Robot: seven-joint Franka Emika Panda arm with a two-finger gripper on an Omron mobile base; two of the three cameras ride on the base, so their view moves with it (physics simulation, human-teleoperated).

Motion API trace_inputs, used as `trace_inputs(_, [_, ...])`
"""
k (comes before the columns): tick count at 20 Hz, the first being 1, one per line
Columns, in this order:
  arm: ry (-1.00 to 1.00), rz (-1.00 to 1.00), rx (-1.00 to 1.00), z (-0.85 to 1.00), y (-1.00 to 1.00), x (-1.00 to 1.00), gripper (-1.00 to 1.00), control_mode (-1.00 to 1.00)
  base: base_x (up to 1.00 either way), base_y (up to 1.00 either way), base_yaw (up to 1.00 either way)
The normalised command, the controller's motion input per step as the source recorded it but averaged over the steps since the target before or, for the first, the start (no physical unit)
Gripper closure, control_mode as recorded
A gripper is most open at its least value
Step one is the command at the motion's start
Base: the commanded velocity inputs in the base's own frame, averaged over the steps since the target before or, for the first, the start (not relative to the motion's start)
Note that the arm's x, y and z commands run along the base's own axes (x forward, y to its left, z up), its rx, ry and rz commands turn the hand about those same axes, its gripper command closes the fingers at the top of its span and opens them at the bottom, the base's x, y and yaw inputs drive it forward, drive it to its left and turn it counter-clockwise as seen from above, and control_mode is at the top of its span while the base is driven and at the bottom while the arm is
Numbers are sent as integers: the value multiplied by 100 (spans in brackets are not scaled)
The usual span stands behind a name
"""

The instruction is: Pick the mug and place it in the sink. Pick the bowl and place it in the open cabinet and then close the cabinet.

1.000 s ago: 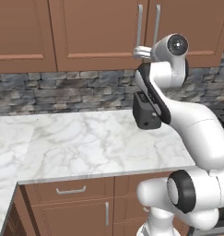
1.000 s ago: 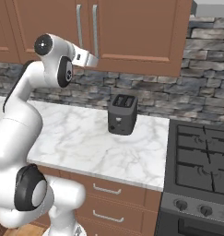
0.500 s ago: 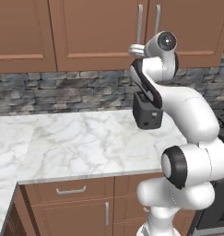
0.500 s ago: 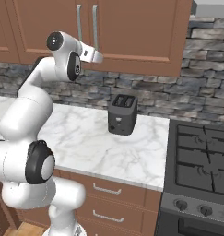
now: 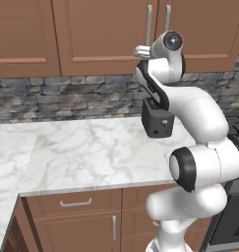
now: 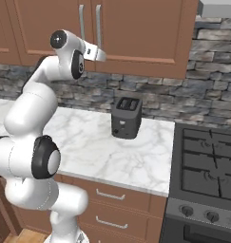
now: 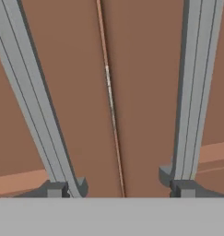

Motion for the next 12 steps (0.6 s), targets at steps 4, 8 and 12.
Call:
trace_inputs(4, [-10, 0, 0, -61, -9, 58, -100, -100, 0, 0, 0])
trace_inputs(8, [-11, 1, 0, -64, -22, 35, -100, -100, 0, 0, 0])
trace_inputs(12, [0, 0, 0, 2, -4, -55, -100, -100, 0, 0, 0])
